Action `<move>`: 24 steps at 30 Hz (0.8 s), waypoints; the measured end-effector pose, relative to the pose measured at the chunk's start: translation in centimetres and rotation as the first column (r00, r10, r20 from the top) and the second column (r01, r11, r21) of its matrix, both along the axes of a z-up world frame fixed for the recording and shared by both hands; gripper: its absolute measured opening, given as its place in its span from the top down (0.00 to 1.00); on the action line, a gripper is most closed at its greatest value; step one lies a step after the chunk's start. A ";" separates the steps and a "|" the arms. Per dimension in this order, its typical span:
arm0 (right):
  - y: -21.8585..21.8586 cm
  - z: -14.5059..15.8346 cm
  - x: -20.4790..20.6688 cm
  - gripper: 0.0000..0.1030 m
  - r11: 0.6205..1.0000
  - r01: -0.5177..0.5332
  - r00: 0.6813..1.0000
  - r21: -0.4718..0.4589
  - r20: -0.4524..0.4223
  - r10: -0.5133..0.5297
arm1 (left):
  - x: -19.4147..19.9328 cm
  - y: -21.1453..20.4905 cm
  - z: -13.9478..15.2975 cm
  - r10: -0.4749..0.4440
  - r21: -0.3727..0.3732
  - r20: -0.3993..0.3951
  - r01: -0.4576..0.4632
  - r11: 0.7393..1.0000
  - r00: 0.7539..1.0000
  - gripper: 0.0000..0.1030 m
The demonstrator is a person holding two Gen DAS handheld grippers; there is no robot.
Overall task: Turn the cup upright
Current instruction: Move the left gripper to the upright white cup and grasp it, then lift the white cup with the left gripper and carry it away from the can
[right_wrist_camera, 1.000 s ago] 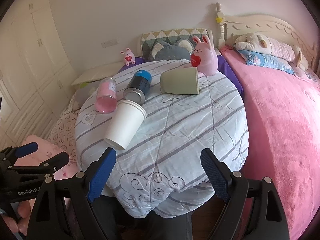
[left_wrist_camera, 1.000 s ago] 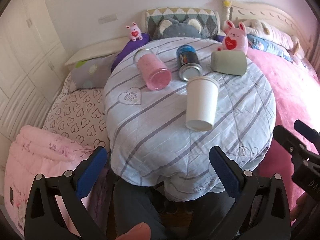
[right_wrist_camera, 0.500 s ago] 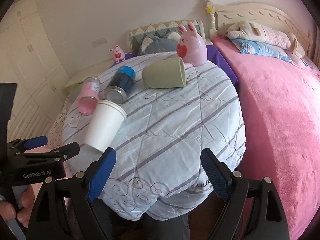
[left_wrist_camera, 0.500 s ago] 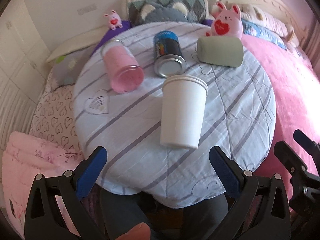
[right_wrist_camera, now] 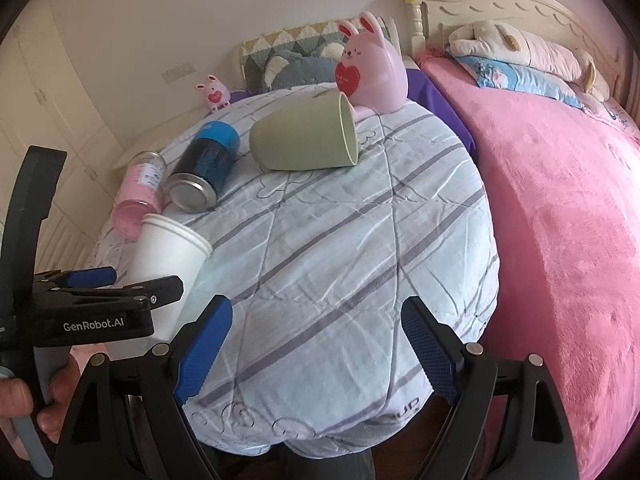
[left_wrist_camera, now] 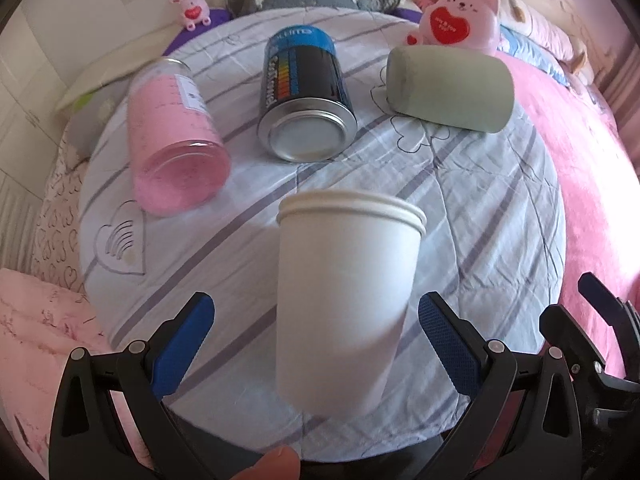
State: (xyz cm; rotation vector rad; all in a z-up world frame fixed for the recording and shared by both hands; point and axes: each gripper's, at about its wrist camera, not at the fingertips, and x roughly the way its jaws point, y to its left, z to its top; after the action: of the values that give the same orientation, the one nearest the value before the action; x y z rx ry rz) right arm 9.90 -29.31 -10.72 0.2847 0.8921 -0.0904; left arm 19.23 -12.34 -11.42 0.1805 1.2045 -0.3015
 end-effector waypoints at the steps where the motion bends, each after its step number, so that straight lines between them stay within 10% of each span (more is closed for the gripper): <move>1: -0.2 -0.2 0.3 0.15 1.000 0.002 1.000 0.001 -0.006 -0.002 | 0.3 -0.1 -0.2 0.000 -0.002 -0.009 0.000 1.000 1.000 0.00; 8: -1.0 -0.8 1.7 0.15 1.000 0.008 1.000 0.007 -0.024 -0.008 | 1.5 -0.4 -1.5 0.016 -0.029 -0.061 -0.018 0.999 0.998 0.02; 15: -1.4 -0.9 1.7 0.15 1.000 0.018 1.000 0.011 -0.026 -0.017 | 1.9 -0.2 -1.8 0.023 -0.063 -0.086 -0.029 0.998 0.996 0.36; 24: -1.8 -0.4 0.4 0.15 0.999 0.034 0.999 0.008 -0.009 -0.034 | 0.8 -0.2 0.3 -0.002 -0.103 -0.002 0.002 0.995 1.000 0.36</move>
State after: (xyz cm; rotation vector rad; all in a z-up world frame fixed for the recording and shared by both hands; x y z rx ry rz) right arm 10.27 -31.10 -11.07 0.3079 0.8966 -0.1199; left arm 20.04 -12.53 -11.13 0.0919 1.1875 -0.3648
